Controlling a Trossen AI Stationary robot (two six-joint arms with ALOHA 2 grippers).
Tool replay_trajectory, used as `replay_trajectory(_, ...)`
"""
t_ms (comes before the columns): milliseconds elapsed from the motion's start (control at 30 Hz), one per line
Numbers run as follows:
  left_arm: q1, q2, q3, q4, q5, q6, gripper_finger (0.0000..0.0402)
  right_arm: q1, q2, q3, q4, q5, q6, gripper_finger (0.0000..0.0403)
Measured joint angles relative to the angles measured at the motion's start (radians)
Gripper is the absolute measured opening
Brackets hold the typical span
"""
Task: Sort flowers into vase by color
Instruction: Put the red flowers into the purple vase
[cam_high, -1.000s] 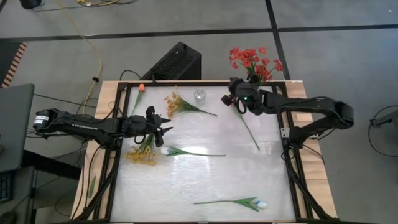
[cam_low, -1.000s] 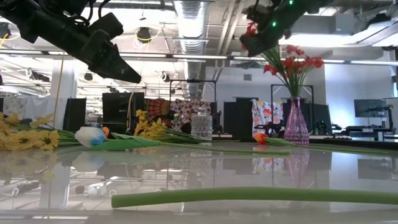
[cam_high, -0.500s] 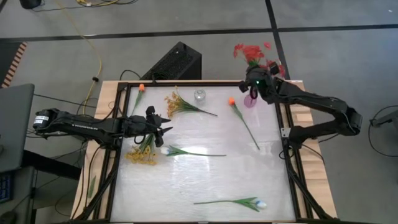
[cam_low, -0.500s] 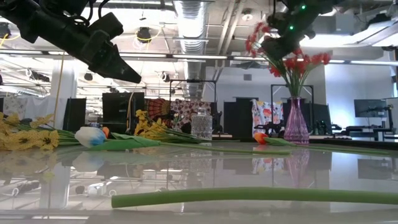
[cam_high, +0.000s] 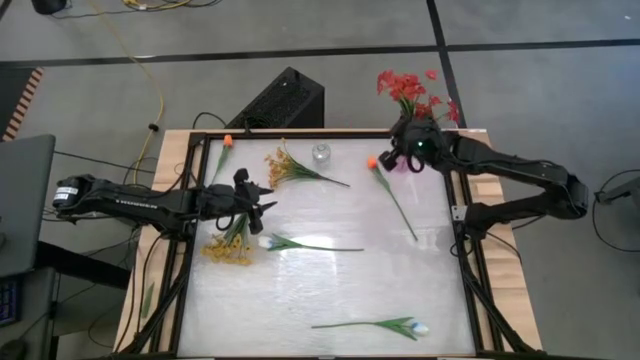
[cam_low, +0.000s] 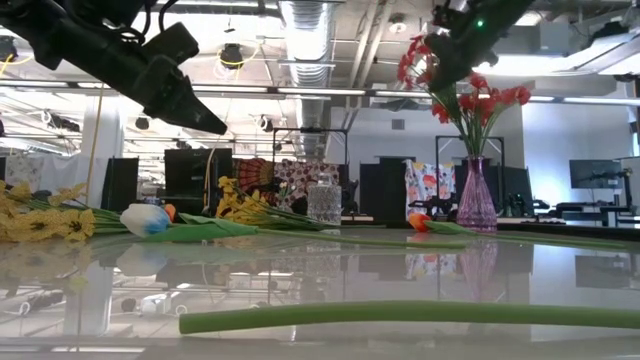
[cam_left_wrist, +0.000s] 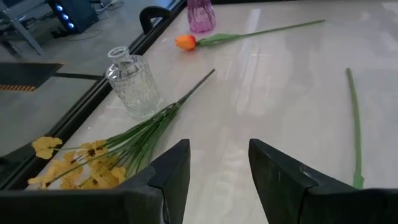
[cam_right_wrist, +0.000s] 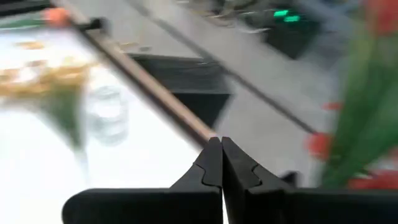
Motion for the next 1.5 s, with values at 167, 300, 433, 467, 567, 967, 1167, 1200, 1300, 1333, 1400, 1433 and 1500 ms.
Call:
replay_trajectory(167,0.018,0.000,0.000,0.003,0.006,-0.001,0.0154,0.038,0.069,0.000,0.026,0.014,0.001,0.0020)
replay_trajectory(300,0.024,0.000,0.000,0.004,0.007,-0.002,0.0154,0.058,0.176,0.000,0.178,0.165,-0.052,0.0020)
replay_trajectory(433,0.024,0.000,0.000,0.005,0.017,-0.014,0.0154,0.062,0.273,0.013,0.298,0.357,-0.158,0.0020)
replay_trajectory(467,0.024,0.000,0.000,0.004,0.018,-0.021,0.0154,0.062,0.291,0.027,0.303,0.408,-0.173,0.0020)
replay_trajectory(567,0.024,0.000,0.000,0.000,0.018,-0.034,0.0154,0.049,0.319,0.066,0.302,0.535,-0.212,0.0020)
replay_trajectory(967,0.023,0.000,0.000,-0.001,0.038,-0.037,0.0154,-0.040,0.234,0.082,-0.031,0.532,0.021,0.0020)
replay_trajectory(1167,0.023,0.000,0.000,-0.001,0.038,-0.028,0.0154,-0.022,0.225,0.062,-0.254,0.452,0.226,0.0020)
replay_trajectory(1200,0.023,0.000,0.000,-0.001,0.038,-0.026,0.0154,-0.015,0.225,0.053,-0.272,0.436,0.249,0.0020)
replay_trajectory(1300,0.023,0.000,0.000,-0.001,0.037,-0.025,0.0154,0.009,0.225,0.024,-0.312,0.378,0.313,0.0020)
replay_trajectory(1333,0.023,0.000,0.000,-0.001,0.037,-0.025,0.0154,0.014,0.225,0.020,-0.332,0.357,0.332,0.0020)
replay_trajectory(1400,0.023,0.000,0.000,-0.001,0.037,-0.022,0.0154,0.028,0.226,0.015,-0.352,0.323,0.357,0.0020)
replay_trajectory(1433,0.023,0.000,0.000,-0.001,0.037,-0.022,0.0154,0.037,0.225,0.013,-0.356,0.313,0.359,0.0020)
replay_trajectory(1500,0.023,0.000,0.000,-0.001,0.037,-0.022,0.0154,0.052,0.219,0.013,-0.352,0.300,0.345,0.0020)
